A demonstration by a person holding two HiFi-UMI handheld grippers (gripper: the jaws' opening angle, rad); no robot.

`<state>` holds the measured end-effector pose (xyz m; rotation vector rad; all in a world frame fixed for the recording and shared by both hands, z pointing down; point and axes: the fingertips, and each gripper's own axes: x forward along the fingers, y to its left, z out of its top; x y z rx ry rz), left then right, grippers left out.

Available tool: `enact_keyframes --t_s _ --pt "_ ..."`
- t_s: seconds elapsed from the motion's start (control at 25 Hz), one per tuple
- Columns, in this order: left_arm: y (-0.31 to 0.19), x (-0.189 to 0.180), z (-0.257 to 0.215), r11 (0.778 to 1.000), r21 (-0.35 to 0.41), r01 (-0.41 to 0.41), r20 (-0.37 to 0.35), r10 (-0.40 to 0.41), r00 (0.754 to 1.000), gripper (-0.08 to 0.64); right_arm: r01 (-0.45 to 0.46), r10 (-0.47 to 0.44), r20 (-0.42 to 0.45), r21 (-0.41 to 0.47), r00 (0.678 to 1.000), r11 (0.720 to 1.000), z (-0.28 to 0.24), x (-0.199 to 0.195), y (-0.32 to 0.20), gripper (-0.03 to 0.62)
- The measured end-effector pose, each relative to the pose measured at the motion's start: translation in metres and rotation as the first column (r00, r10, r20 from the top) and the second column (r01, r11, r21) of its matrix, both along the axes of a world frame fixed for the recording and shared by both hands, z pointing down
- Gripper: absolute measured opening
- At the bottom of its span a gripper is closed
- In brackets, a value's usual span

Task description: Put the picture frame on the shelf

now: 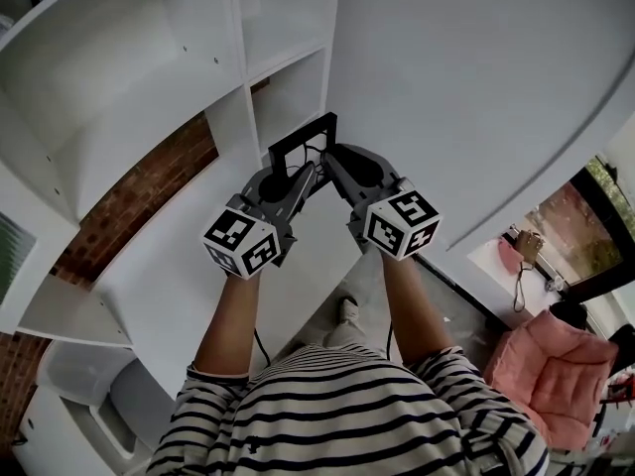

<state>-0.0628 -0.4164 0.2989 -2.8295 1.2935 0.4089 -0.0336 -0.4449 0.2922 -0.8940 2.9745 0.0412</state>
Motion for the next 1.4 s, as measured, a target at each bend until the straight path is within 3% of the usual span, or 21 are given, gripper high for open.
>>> enact_keyframes --t_s 0.4,0.52,0.6,0.68,0.76,1.4 --pt "-0.076 0.001 0.002 0.998 -0.023 0.066 -0.01 -0.066 0.998 0.017 0.084 -0.084 0.005 0.001 0.996 0.996 0.002 -0.001 -0.078 0.06" --pt "-0.069 -0.011 0.004 0.997 -0.021 0.076 -0.01 -0.076 0.997 0.017 0.098 -0.098 0.015 0.002 0.995 0.995 0.004 -0.013 -0.071 0.06" --pt "-0.021 -0.016 0.015 0.999 -0.017 -0.035 0.001 0.035 0.999 0.017 -0.006 0.006 0.031 0.008 1.0 1.0 0.015 -0.015 -0.02 0.06" --pt "0.04 -0.016 0.029 0.981 -0.017 -0.195 0.015 0.196 0.981 0.017 -0.158 0.157 0.051 0.015 0.986 0.987 0.03 -0.011 0.046 0.06" --pt "0.078 -0.022 0.036 0.968 -0.021 -0.25 0.024 0.251 0.968 0.018 -0.202 0.201 0.056 0.018 0.978 0.979 0.037 -0.016 0.085 0.06" --pt "0.019 0.002 0.018 0.996 -0.029 -0.081 0.097 0.083 0.992 0.018 -0.045 0.043 0.093 0.011 0.995 0.999 0.02 0.004 0.021 0.06"
